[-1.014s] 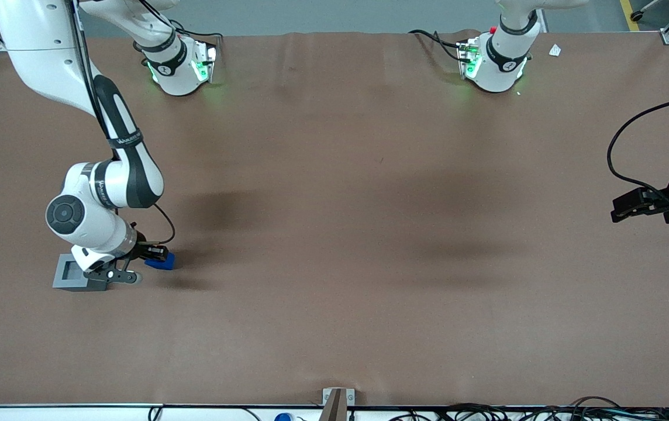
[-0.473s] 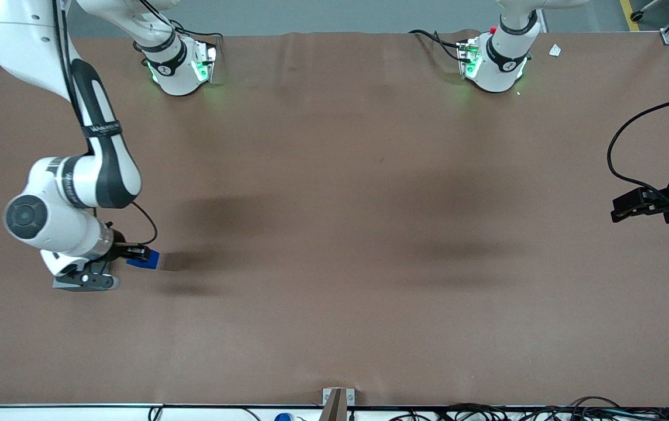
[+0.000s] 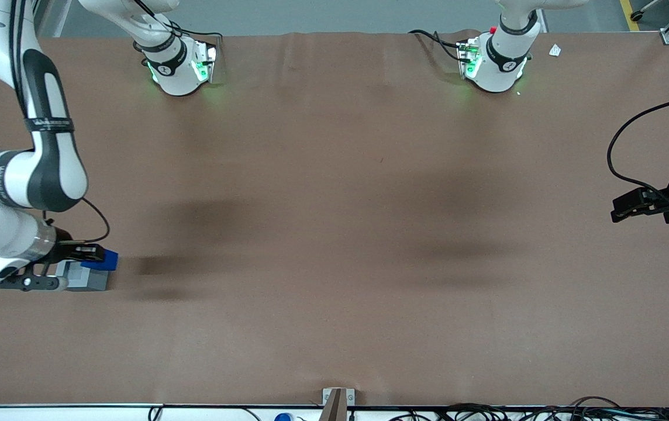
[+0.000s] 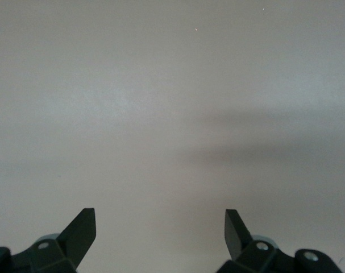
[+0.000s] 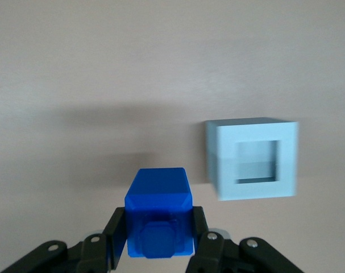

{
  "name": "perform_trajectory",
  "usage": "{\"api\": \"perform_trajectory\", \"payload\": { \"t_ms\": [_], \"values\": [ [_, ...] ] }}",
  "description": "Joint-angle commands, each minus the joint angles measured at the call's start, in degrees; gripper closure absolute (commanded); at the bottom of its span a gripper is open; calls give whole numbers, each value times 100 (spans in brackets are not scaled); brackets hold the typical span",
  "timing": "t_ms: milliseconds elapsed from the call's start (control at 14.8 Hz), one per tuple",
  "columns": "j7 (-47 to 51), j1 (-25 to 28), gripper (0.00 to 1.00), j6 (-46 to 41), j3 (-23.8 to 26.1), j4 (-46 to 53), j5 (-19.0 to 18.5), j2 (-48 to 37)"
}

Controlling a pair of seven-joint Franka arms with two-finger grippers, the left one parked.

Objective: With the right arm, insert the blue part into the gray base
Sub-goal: 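Lift the blue block and carry it over the gray base, then lower the blue block into the gray base's square hole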

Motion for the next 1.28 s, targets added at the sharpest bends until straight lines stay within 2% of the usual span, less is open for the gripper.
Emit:
{"api": "perform_trajectory", "payload": {
  "t_ms": [0,270,541,1216],
  "values": [
    [-559,-336,97,-75,85,74,-81,-11],
    [-1097,-644,97,-48,85,196,-81,33],
    [-1238,-732,97,-13,85,302,-90,86],
    [-888,-759,98,75,85,864,-63,683]
  ]
}}
